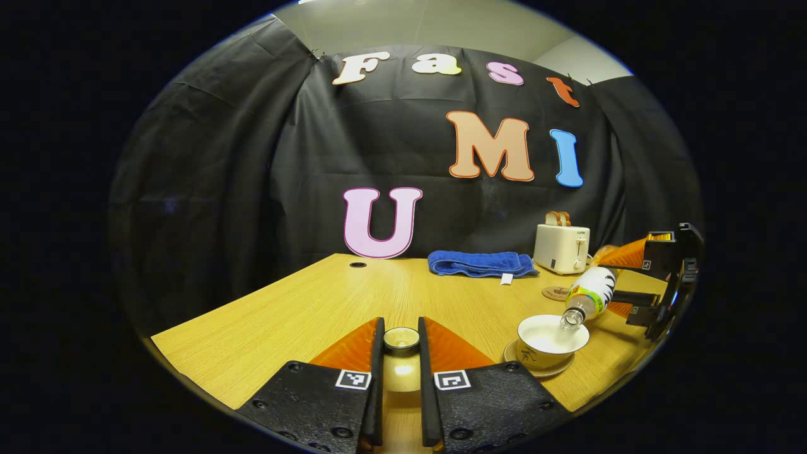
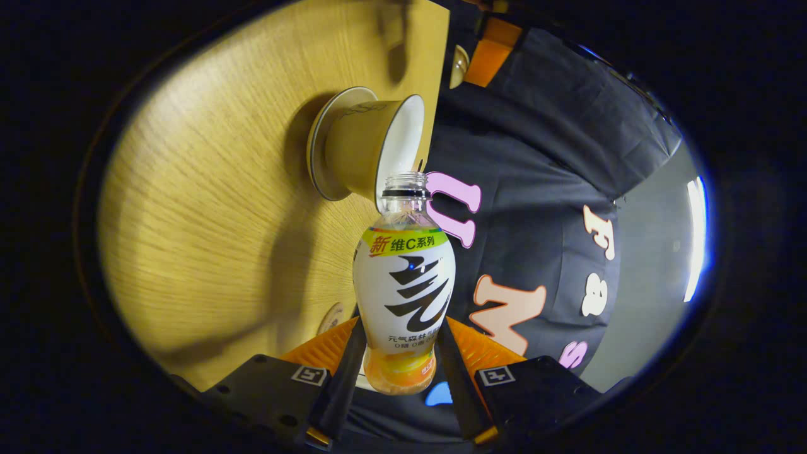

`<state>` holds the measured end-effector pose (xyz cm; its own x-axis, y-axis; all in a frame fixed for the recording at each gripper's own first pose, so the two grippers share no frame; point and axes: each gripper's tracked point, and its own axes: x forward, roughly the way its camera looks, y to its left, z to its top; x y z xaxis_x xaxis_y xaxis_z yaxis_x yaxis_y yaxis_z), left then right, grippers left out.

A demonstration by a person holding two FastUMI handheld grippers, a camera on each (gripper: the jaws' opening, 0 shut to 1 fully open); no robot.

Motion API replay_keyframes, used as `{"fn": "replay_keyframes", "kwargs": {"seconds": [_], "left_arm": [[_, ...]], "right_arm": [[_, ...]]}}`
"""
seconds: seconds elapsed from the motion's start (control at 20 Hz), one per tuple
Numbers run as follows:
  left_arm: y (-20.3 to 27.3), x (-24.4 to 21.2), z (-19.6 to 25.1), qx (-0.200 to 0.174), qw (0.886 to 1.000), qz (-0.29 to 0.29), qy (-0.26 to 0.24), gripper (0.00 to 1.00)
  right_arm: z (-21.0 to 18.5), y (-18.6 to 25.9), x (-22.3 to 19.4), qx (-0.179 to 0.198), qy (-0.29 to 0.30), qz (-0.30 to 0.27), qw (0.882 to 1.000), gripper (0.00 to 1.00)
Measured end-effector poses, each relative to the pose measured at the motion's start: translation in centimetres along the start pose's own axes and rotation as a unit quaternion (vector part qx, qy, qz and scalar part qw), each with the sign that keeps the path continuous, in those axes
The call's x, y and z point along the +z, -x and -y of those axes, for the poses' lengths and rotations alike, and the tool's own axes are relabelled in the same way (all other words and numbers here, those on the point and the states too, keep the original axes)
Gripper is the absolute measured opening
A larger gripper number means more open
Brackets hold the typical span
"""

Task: Open the teacup lid with one hand, grasp the water bottle and pour water into the teacup with the other hand; after pouring, place the water bottle on the coaster and then close the teacup lid.

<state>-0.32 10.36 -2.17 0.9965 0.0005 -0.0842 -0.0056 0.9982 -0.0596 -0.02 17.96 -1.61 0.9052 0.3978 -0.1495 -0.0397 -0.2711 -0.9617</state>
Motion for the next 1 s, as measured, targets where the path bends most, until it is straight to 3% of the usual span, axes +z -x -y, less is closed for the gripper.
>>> {"fn": "replay_keyframes", "kwargs": {"seconds": [0.15, 0.3, 0.5, 0.85, 1.0], "left_arm": [[-0.6, -0.1, 0.5, -0.005, 1.000, -0.006, 0.001, 0.22], [-0.8, -0.3, 1.3, -0.008, 1.000, -0.014, 0.001, 0.22], [-0.7, 0.2, 2.0, -0.012, 1.000, -0.014, -0.006, 0.22], [-0.6, 1.0, 3.2, -0.023, 1.000, -0.008, -0.018, 0.22], [-0.6, 1.1, 3.6, -0.030, 0.999, -0.007, -0.016, 0.22]], "right_arm": [[-1.1, 0.3, -0.2, 0.010, -0.090, -0.012, 0.996, 0.71], [-2.5, 0.5, -0.1, 0.026, -0.203, -0.027, 0.978, 0.72], [-2.8, 1.4, 0.4, 0.031, -0.341, -0.032, 0.939, 0.71], [-2.1, 1.2, -1.5, 0.027, -0.484, -0.042, 0.874, 0.72], [-1.7, 1.2, -1.5, 0.022, -0.556, -0.040, 0.830, 0.71]]}}
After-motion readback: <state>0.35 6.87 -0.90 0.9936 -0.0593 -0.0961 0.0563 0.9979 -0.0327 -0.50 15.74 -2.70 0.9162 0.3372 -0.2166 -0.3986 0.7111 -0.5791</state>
